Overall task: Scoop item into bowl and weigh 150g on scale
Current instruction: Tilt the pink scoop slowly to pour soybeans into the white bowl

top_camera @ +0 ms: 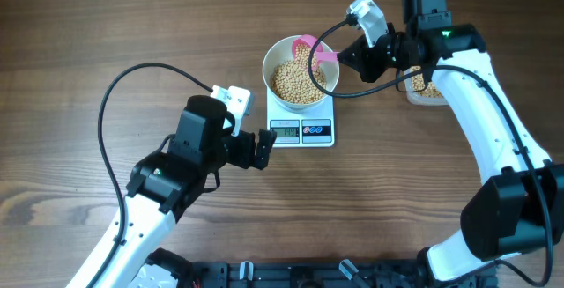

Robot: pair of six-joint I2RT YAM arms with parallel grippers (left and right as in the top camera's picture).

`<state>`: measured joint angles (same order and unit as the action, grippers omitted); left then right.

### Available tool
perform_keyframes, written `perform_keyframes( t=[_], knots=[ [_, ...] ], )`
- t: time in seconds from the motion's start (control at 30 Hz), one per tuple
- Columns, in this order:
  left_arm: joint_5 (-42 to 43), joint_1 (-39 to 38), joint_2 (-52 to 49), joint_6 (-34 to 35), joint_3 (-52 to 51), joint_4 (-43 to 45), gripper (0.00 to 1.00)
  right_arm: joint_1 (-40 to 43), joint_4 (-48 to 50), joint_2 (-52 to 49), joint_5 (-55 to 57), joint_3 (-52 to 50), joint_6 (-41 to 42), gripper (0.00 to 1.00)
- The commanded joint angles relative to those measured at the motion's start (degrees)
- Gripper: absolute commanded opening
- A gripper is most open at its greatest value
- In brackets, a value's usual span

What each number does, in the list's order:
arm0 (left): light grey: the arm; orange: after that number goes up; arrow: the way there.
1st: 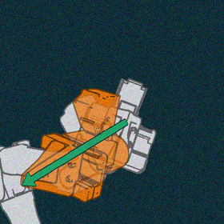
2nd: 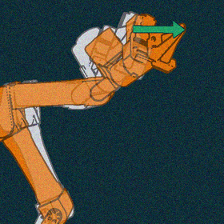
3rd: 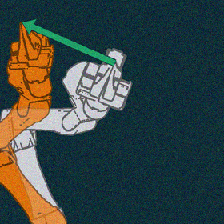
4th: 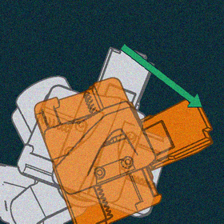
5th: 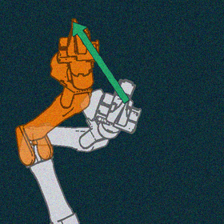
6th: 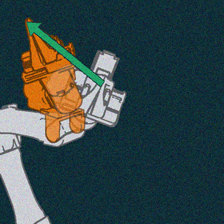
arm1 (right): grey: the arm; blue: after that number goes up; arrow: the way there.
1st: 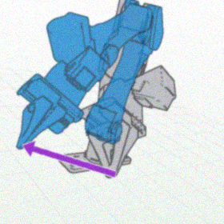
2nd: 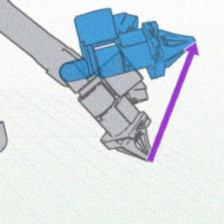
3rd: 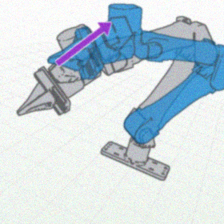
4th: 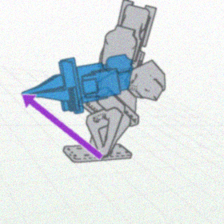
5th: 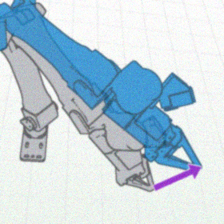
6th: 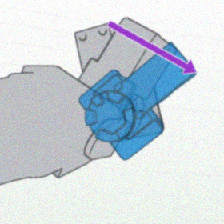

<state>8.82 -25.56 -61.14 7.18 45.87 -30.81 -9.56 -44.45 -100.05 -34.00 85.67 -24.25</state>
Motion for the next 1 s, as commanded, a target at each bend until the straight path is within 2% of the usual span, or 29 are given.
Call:
perform_keyframes(
  t=[0.0, 0.43, 0.63, 0.8, 0.97],
  knots=[
    [0.2, 0.0, 0.7, -0.7, -0.2, 0.2, 1.00, -0.2, 0.4, 1.3, -0.1, 1.3, 1.4, 0.04],
    [0.2, 0.0, 0.7, -0.7, -0.2, 0.2, 1.00, -0.2, 0.3, 1.3, -0.4, 1.3, 4.0, 0.04],
    [0.2, 0.0, 0.7, -0.7, -0.2, 0.2, 1.00, -0.2, 0.6, 1.3, -0.9, 1.3, 16.0, 0.04],
    [0.2, 0.0, 0.7, -0.7, -0.2, 0.2, 1.00, 0.7, 1.5, 1.3, -9.3, 1.3, 22.6, 0.04],
    [0.2, 0.0, 0.7, -0.7, -0.2, 0.2, 1.00, 5.2, 2.5, 1.3, -14.0, 1.3, 28.3, 0.04]
  ],
)
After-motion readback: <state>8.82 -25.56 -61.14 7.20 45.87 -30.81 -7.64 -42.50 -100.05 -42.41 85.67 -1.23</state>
